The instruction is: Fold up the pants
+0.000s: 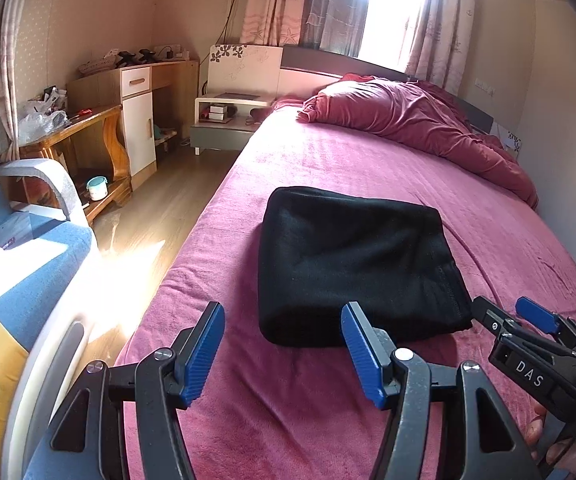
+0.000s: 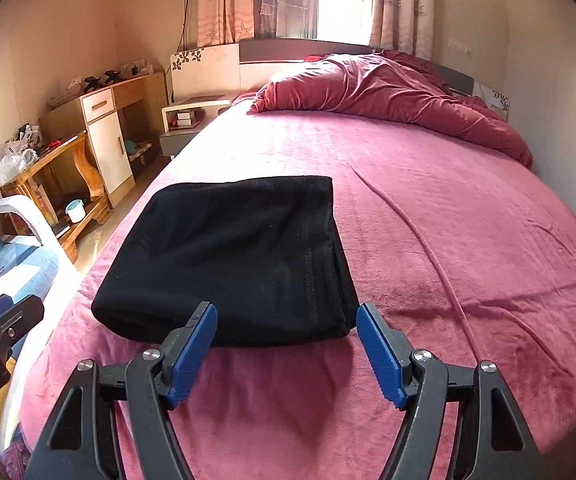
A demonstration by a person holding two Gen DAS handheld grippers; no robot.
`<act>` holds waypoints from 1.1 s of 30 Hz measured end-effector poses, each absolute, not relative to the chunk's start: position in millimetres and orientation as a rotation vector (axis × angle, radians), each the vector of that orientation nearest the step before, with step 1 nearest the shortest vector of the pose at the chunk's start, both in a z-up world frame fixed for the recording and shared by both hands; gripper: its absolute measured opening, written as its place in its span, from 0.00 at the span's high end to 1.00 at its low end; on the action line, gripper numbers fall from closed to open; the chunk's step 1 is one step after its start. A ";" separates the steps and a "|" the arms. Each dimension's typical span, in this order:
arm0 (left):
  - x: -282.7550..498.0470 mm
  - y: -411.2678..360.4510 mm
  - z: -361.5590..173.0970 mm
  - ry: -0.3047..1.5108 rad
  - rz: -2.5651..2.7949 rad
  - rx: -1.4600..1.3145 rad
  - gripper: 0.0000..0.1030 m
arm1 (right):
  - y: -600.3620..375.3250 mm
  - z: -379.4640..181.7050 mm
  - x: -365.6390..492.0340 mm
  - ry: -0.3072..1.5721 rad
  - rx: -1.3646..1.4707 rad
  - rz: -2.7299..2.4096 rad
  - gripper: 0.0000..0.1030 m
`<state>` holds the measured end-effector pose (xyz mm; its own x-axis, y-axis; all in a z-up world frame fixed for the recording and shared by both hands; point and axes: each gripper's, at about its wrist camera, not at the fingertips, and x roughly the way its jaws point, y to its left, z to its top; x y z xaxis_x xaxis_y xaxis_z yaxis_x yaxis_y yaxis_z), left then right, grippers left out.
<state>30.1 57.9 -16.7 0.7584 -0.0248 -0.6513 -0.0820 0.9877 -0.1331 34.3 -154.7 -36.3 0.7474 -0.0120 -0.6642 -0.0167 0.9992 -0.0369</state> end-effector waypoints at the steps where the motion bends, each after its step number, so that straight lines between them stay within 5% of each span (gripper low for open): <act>1: 28.3 56.6 -18.0 0.712 0.031 -0.153 0.40 | -154.2 -36.3 32.9 0.725 -0.039 -0.002 0.29; 8: 21.1 47.6 -18.3 0.707 0.018 -0.123 0.39 | -152.8 -33.7 26.3 0.713 -0.031 -0.017 0.29; 17: 22.5 46.7 -10.0 0.690 0.058 -0.128 0.26 | -146.4 -32.1 20.6 0.709 -0.028 -0.008 0.27; 33: 17.0 46.7 4.4 0.610 0.094 -0.130 0.25 | -142.3 -27.4 19.0 0.702 -0.024 -0.012 0.27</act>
